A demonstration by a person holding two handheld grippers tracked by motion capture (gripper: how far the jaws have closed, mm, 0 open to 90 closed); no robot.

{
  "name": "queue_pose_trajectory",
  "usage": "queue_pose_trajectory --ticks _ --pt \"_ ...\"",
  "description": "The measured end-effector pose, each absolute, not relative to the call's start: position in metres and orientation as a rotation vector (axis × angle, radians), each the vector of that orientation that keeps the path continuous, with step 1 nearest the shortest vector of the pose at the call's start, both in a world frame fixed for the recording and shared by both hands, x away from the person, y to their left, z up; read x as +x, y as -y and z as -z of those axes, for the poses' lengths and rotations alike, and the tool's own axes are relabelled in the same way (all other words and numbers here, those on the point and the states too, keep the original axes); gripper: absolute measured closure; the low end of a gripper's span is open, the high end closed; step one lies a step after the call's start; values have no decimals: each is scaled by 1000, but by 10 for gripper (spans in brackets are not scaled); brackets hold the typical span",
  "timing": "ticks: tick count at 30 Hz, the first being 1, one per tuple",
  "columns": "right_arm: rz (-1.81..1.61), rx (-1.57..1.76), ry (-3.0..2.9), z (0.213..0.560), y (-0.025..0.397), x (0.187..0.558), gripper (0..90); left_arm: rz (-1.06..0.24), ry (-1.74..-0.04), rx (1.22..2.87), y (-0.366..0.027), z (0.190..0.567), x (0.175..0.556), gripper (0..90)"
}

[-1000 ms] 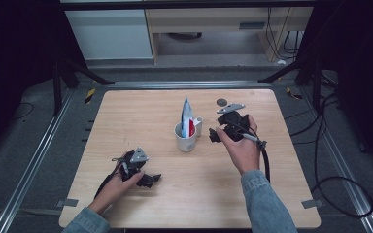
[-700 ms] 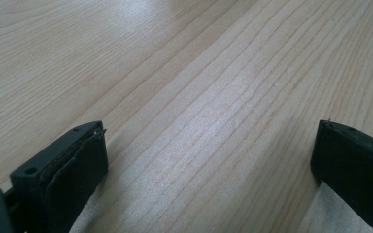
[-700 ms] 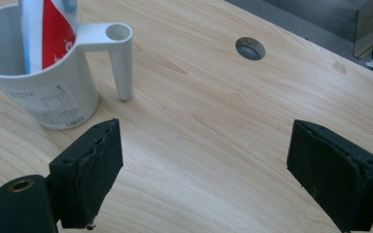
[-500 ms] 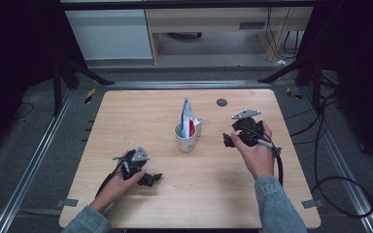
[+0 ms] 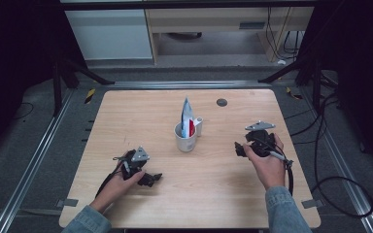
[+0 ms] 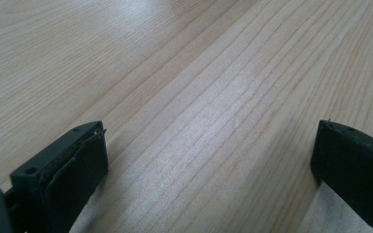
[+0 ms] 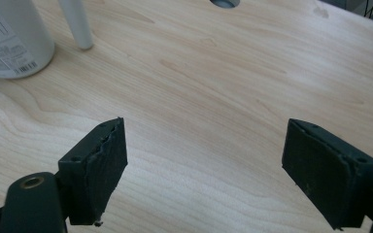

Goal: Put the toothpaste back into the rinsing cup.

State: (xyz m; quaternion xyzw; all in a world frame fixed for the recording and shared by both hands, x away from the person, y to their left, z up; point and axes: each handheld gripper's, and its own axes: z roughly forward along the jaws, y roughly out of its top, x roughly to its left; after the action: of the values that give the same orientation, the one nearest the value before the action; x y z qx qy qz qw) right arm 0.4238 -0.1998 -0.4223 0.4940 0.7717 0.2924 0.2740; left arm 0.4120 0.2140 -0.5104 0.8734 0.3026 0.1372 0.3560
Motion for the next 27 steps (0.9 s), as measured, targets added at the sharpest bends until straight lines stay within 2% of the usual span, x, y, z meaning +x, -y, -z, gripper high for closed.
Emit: queue_pose_trajectory --ticks 27 --pt "-847 1438 -2063 476 220 413 162 -354 -783 2255 -214 510 412 0"
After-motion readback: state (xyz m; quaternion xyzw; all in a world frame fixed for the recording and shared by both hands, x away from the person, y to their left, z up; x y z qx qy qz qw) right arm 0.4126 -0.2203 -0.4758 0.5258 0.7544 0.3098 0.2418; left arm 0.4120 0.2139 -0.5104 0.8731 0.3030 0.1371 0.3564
